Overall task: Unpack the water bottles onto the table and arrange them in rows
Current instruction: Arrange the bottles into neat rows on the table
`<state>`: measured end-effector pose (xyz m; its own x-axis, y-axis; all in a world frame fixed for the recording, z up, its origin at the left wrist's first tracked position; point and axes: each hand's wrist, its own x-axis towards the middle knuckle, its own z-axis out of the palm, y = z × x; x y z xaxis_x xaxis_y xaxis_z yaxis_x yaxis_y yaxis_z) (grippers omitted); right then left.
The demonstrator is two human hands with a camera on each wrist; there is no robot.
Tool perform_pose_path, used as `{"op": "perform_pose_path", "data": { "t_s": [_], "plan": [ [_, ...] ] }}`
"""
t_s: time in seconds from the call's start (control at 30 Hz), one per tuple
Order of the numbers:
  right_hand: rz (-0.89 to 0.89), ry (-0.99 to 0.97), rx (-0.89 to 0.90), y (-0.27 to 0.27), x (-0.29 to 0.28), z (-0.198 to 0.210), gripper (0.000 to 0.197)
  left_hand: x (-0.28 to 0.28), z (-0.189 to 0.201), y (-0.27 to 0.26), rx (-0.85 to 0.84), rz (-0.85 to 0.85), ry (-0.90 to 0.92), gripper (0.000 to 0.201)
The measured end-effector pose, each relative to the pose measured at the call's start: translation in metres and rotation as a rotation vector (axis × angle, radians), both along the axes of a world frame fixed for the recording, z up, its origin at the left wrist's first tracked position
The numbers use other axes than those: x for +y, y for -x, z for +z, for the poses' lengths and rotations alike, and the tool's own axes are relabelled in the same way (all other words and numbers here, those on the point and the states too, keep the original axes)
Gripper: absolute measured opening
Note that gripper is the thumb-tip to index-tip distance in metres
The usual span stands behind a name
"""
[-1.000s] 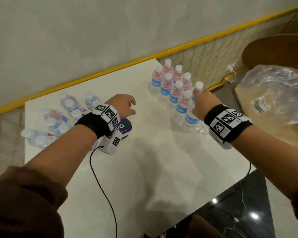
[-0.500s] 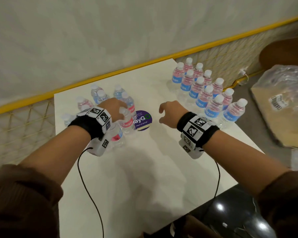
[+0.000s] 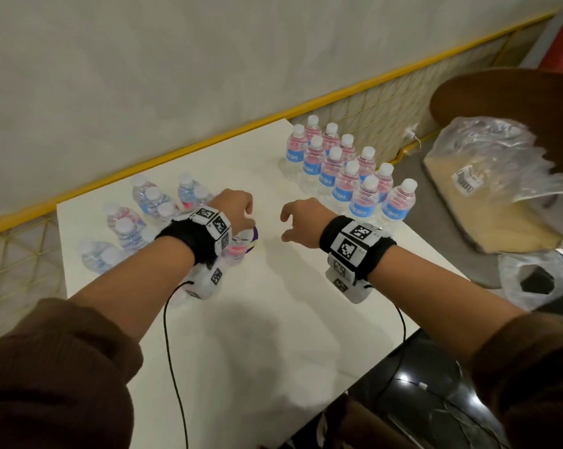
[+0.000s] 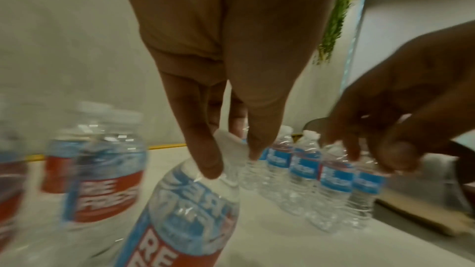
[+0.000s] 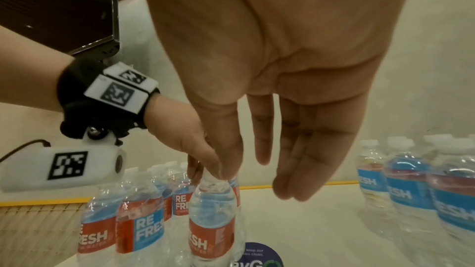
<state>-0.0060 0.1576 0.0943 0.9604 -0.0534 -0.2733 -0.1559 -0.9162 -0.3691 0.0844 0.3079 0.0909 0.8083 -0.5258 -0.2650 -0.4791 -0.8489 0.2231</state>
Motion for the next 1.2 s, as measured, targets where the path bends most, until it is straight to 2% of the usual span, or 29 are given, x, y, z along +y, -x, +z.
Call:
{"op": "perform_pose_path", "data": {
  "t_s": [0.1, 0.2, 0.3, 0.37, 0.43, 0.5, 0.57, 0.7, 0.77, 0.9, 0.97, 1.07, 1.2],
  "plan": [
    [0.006, -0.013, 0.036, 0.001, -0.003, -0.005, 0.057, -0.031, -0.004, 0.019, 0.041, -0.002, 0.029, 0.029],
    [0.001, 0.007, 0.063, 0.003, -0.007, -0.013, 0.066, -0.058, -0.009, 0.034, 0.144, 0.029, 0.180, 0.035],
    [-0.060, 0.030, 0.080, 0.008, -0.024, -0.019, 0.061, -0.072, -0.017, 0.046, 0.274, 0.042, 0.382, 0.046],
    [-0.073, 0.056, 0.069, 0.013, -0.041, -0.018, 0.051, -0.070, -0.020, 0.050, 0.281, 0.037, 0.428, 0.043],
    [-0.096, 0.072, 0.061, 0.019, -0.061, -0.015, 0.041, -0.054, -0.020, 0.046, 0.207, -0.025, 0.281, 0.038],
    [-0.140, 0.057, 0.075, 0.027, -0.079, -0.015, 0.036, -0.028, -0.018, 0.040, 0.144, -0.106, -0.050, 0.044],
    [-0.176, 0.052, 0.080, 0.033, -0.095, -0.017, 0.033, 0.003, -0.013, 0.032, 0.101, -0.104, -0.355, 0.053],
    [-0.220, 0.069, 0.097, 0.036, -0.118, -0.014, 0.031, 0.056, -0.009, 0.020, 0.039, 0.004, -0.651, 0.060],
    [-0.228, 0.091, 0.118, 0.036, -0.127, -0.010, 0.032, 0.069, -0.010, 0.014, 0.037, 0.010, -0.722, 0.063],
    [-0.251, 0.134, 0.128, 0.034, -0.146, -0.009, 0.034, 0.068, -0.006, -0.001, 0.136, 0.047, -0.676, 0.054],
    [-0.269, 0.154, 0.128, 0.034, -0.155, -0.008, 0.036, 0.063, 0.000, -0.008, 0.115, 0.034, -0.574, 0.053],
    [-0.297, 0.158, 0.138, 0.034, -0.169, -0.007, 0.036, 0.048, 0.002, -0.010, 0.090, 0.039, -0.351, 0.034],
    [-0.341, 0.164, 0.129, 0.033, -0.180, -0.005, 0.035, 0.010, -0.008, 0.001, 0.025, -0.059, -0.173, 0.024]
  ]
}}
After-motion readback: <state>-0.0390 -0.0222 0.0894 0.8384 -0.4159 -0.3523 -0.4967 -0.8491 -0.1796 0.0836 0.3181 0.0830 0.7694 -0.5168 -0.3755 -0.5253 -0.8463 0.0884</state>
